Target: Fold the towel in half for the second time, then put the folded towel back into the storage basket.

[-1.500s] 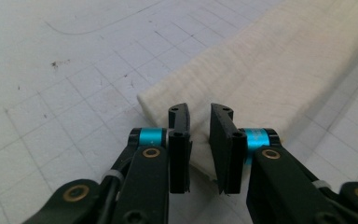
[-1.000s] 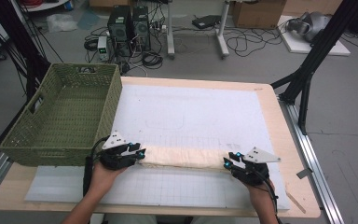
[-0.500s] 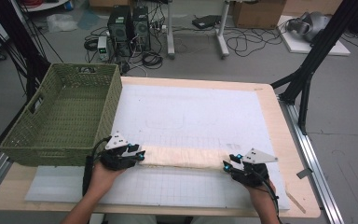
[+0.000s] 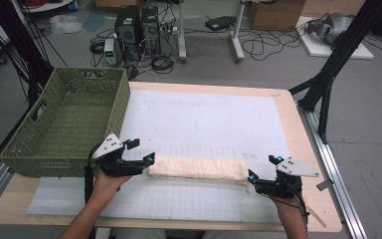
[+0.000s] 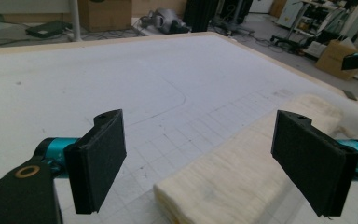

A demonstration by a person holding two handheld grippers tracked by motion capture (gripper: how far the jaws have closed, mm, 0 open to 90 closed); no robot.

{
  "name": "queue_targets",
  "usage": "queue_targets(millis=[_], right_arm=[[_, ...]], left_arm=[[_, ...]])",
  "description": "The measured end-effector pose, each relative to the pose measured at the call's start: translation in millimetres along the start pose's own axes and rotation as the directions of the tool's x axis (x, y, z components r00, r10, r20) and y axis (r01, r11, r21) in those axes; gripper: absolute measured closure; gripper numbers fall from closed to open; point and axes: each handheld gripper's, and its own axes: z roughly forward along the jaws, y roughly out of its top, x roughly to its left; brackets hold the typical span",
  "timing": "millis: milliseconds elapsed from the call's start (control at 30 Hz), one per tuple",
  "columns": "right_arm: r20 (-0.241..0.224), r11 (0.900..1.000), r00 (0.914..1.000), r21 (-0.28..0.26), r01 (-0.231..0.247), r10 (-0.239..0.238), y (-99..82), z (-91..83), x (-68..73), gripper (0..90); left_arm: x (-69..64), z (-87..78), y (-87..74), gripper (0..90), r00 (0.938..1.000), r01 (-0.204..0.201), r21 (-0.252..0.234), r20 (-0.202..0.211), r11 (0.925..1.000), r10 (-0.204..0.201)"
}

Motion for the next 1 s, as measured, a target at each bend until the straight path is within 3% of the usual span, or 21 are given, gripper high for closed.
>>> queue_targets(millis=[167,467,800,1000], right_arm=[[0.001,1.0,1.0,0.005,0.003,-0.003,1.9,-0.4,-3.1,11.4],[0.009,1.0,0.9999,0.0,0.004,-0.004,4.1,1.7,-4.2,11.4],[0.017,1.0,0.9998,0.004,-0.004,0.004,2.7,1.7,-5.9,11.4],[0.011,0.9999,0.9999,0.012,-0.006,0.006,2.0,5.0,-3.9,11.4]], left_arm=[[0.6,-3.9,0.3,18.2,0.9999,-0.002,-0.015,0.014,0.9999,0.002],[2.4,-7.4,-0.4,20.0,1.0,-0.007,-0.012,-0.002,0.9999,0.007],[3.4,-6.0,-1.6,20.0,1.0,-0.003,0.01,-0.005,0.9999,0.003],[5.8,-3.5,-4.9,19.8,0.9997,0.021,0.039,-0.011,0.999,-0.021]])
